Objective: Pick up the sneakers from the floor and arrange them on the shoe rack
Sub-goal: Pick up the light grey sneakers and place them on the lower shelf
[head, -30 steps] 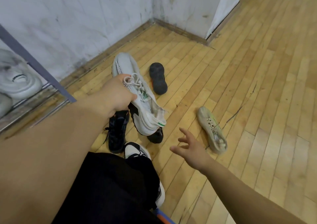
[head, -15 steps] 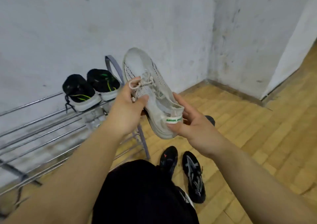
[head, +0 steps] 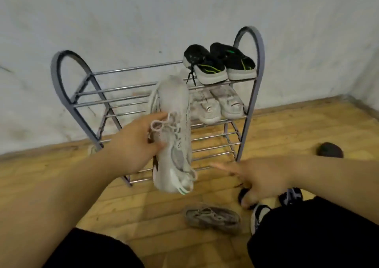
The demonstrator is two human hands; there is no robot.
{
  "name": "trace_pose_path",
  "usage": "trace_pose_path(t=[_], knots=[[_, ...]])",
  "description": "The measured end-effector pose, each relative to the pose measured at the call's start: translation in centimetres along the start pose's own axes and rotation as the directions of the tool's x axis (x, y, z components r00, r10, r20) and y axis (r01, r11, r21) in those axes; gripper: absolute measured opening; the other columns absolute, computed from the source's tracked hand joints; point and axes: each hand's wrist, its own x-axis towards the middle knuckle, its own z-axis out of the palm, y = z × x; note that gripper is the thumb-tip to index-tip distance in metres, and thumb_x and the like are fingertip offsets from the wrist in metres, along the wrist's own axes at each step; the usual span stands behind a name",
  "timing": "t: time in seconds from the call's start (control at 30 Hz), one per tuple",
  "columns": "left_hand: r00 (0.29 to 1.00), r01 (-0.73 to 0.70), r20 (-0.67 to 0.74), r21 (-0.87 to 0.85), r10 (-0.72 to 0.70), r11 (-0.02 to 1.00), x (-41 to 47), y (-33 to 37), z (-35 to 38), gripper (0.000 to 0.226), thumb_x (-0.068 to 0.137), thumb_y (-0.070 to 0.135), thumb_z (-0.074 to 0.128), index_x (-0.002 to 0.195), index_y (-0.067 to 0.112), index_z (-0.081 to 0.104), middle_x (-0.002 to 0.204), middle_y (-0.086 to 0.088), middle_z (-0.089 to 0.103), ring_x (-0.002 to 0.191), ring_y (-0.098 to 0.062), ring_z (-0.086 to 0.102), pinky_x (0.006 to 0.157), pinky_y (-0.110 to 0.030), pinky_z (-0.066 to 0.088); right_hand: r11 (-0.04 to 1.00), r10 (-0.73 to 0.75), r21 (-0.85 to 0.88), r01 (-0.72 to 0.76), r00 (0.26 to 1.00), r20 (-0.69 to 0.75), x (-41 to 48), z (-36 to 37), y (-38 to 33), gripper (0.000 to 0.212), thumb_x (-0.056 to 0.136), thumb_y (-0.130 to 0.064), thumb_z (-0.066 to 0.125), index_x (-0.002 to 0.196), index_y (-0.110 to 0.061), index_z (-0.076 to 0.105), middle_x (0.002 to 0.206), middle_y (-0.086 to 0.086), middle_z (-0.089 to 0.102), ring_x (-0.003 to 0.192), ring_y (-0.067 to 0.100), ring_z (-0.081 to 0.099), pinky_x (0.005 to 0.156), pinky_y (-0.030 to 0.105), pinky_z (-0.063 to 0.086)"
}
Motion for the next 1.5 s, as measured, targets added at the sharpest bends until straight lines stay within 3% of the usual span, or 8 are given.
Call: trace_pose_path(t=[0.07,0.23,0.43,0.57,0.73,1.07,1.33,1.5], knots=[[0.994,-0.013,0.107,0.169,-0.006,0.985,-0.3,-1.3,1.3,0.064,0.098,0.019,0.066,0.151,0.043,0.042,0.145,0.023,0.047,0.132,-0.003,0.048,0.105,-0.020,0.039,0.993,0.112,-0.054,-0.105,0.983,0.143,0.3,1.3,1.1,0.111,0.083,-0.054,0.078,0.148,-0.068,-0.009,0.164,-0.003,0.035,0.113,-0.001,0.048,0.094,0.027,0.041],[0.976,-0.026,0.215,0.230,-0.024,0.973,0.5,-2.9,1.9,0.067,0.097,0.022,0.067,0.155,0.040,0.038,0.153,0.014,0.047,0.136,-0.010,0.049,0.099,-0.018,0.034,0.994,0.101,-0.057,-0.097,0.992,0.073,2.7,0.3,0.5,0.098,0.088,-0.051,0.073,0.156,-0.058,0.003,0.163,-0.009,0.034,0.137,0.009,0.045,0.096,0.023,0.036],[0.974,0.080,0.193,0.184,-0.116,0.980,1.3,-5.8,-1.3,0.067,0.093,0.021,0.074,0.149,0.045,0.045,0.132,0.020,0.057,0.112,-0.005,0.061,0.098,-0.025,0.047,0.996,-0.081,0.027,0.082,0.995,-0.050,6.8,-1.8,-2.2,0.093,0.090,-0.052,0.072,0.155,-0.060,0.006,0.148,-0.034,0.029,0.096,-0.031,0.042,0.078,0.000,0.031],[0.986,0.129,0.100,0.082,-0.137,0.988,0.1,-8.1,-4.5,0.064,0.089,0.016,0.079,0.138,0.050,0.055,0.124,0.025,0.063,0.092,0.008,0.064,0.086,-0.020,0.054,0.975,-0.207,0.061,0.211,0.975,-0.076,9.4,-3.3,-5.5,0.090,0.092,-0.050,0.070,0.154,-0.062,0.006,0.147,-0.037,0.027,0.106,-0.028,0.043,0.086,0.005,0.034],[0.975,0.191,-0.103,-0.069,-0.197,0.979,-3.0,-10.1,-9.3,0.068,0.088,0.006,0.078,0.139,0.047,0.058,0.132,0.018,0.064,0.099,-0.008,0.071,0.084,-0.038,0.062,0.949,-0.300,0.057,0.311,0.943,-0.145,12.4,-4.8,-10.2,0.088,0.091,-0.052,0.070,0.149,-0.069,0.006,0.160,-0.018,0.034,0.110,-0.007,0.061,0.101,0.024,0.044],[0.793,0.361,-0.495,-0.088,-0.355,0.929,-9.8,-12.6,-15.2,0.068,0.087,0.003,0.075,0.142,0.039,0.057,0.116,0.019,0.065,0.089,-0.014,0.073,0.071,-0.034,0.065,0.886,-0.453,-0.022,0.464,0.853,-0.258,18.0,-4.6,-17.3,0.085,0.087,-0.061,0.069,0.140,-0.080,0.005,0.151,-0.019,0.048,0.120,-0.001,0.057,0.104,0.035,0.049],[0.677,0.307,-0.570,-0.355,-0.465,0.883,-12.3,-13.6,-15.7,0.067,0.086,-0.002,0.075,0.142,0.031,0.058,0.118,0.003,0.067,0.098,-0.022,0.073,0.073,-0.042,0.065,0.832,-0.492,0.089,0.548,0.802,-0.339,19.3,-3.7,-20.4,0.083,0.084,-0.059,0.072,0.136,-0.083,0.013,0.155,-0.029,0.036,0.131,0.002,0.051,0.107,0.038,0.048],[0.623,0.109,-0.620,-0.535,-0.477,0.838,-16.1,-12.3,-17.1,0.058,0.089,-0.004,0.073,0.136,0.028,0.062,0.125,-0.006,0.068,0.100,-0.029,0.075,0.079,-0.047,0.064,0.768,-0.558,0.085,0.635,0.728,-0.399,18.0,-5.7,-28.8,0.090,0.083,-0.058,0.072,0.148,-0.070,0.010,0.136,-0.033,0.045,0.122,-0.001,0.055,0.101,0.022,0.045]])
